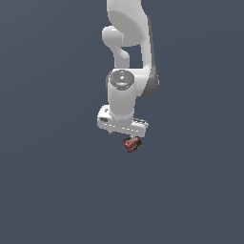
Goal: Pick up the object and move it to a goal position.
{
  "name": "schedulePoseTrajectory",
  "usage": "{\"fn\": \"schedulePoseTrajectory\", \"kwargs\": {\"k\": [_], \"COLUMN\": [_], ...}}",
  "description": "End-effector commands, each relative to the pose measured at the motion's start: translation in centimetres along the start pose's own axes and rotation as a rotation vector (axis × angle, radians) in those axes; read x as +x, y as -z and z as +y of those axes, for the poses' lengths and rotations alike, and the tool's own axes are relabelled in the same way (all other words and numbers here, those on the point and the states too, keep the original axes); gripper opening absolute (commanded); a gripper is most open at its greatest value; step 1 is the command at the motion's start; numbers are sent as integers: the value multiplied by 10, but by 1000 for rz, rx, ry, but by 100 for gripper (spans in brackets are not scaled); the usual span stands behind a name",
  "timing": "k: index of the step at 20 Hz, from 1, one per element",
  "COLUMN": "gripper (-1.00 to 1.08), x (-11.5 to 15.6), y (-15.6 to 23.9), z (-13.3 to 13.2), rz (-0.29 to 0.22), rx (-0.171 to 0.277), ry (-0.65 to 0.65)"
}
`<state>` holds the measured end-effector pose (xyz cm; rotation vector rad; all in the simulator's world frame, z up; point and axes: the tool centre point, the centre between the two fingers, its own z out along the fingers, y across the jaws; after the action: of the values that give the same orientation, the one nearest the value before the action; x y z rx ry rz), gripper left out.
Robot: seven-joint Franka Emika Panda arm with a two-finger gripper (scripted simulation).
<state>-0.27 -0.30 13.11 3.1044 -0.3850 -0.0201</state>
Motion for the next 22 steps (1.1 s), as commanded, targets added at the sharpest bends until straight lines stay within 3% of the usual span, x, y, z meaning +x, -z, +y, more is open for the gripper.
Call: {"fn": "schedulePoseTrajectory", "kwargs": {"k": [1, 22], "gripper": [100, 100], "x": [-2, -20], "y": [-5, -45], "z": [-5, -41], "rz": [0, 0], "rx": [3, 16], "ry": [-63, -593]}}
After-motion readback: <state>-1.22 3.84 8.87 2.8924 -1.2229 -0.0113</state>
